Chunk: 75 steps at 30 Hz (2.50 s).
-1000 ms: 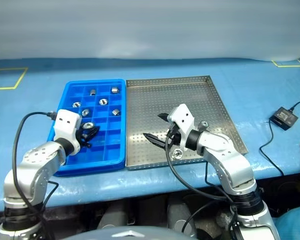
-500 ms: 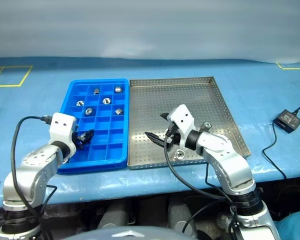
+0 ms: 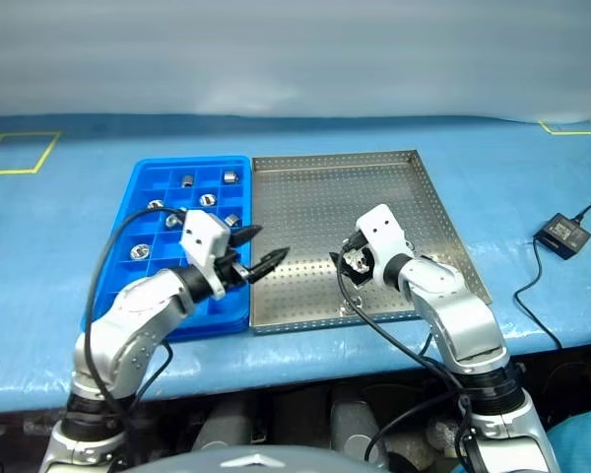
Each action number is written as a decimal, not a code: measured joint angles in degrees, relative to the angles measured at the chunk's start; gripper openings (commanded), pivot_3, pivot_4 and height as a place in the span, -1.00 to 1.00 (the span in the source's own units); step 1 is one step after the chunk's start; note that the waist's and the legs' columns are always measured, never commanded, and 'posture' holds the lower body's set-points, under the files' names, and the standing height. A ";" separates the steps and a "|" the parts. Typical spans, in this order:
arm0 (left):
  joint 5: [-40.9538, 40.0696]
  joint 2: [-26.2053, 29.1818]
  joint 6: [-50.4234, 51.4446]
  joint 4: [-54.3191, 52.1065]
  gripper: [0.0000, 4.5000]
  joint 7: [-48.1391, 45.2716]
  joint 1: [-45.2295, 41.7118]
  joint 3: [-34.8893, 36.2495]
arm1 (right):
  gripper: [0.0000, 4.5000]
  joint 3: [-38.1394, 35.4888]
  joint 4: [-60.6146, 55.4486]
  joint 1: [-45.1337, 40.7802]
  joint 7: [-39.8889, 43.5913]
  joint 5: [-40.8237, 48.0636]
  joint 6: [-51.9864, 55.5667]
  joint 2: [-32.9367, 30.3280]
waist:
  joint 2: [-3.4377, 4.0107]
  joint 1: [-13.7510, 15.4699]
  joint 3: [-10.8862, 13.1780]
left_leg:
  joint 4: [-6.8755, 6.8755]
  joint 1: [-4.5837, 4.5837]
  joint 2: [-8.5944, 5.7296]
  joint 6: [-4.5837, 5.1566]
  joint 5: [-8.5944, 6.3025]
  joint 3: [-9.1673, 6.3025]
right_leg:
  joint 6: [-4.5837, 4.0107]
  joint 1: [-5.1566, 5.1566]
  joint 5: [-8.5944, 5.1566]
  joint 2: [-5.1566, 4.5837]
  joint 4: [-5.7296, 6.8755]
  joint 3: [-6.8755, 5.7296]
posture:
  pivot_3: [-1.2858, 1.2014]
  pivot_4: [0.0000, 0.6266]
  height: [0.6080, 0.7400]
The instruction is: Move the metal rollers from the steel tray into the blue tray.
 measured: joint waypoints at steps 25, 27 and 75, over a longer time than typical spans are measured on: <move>0.42 1.36 -1.38 2.52 0.67 -0.21 2.25 -1.86 | -0.22 -0.94 6.66 0.66 -5.41 -1.21 3.70 4.79 | 0.01 -1.30 0.01 | 0.04 0.00 0.04 0.02 0.01 0.00 | 0.14 0.00 -0.03 0.08 0.01 0.05 | -0.02 -0.52 1.00; 0.79 1.52 -0.62 2.36 0.67 2.06 3.15 -0.13 | -0.22 -0.25 5.36 -0.62 -4.75 -1.22 2.95 4.79 | 0.04 -1.41 0.02 | 0.04 0.00 0.07 0.01 0.01 0.00 | 0.20 -0.02 -0.06 0.10 0.02 0.06 | -0.01 -0.52 1.00; 2.26 2.76 14.41 -13.31 0.67 16.30 9.68 11.05 | 0.92 11.49 40.60 -25.29 11.13 -8.75 -33.00 29.26 | 0.04 4.14 0.04 | -0.33 -0.02 0.28 -0.46 0.16 -0.30 | -0.35 -0.08 0.05 0.30 -0.05 -0.28 | 0.14 -0.52 1.00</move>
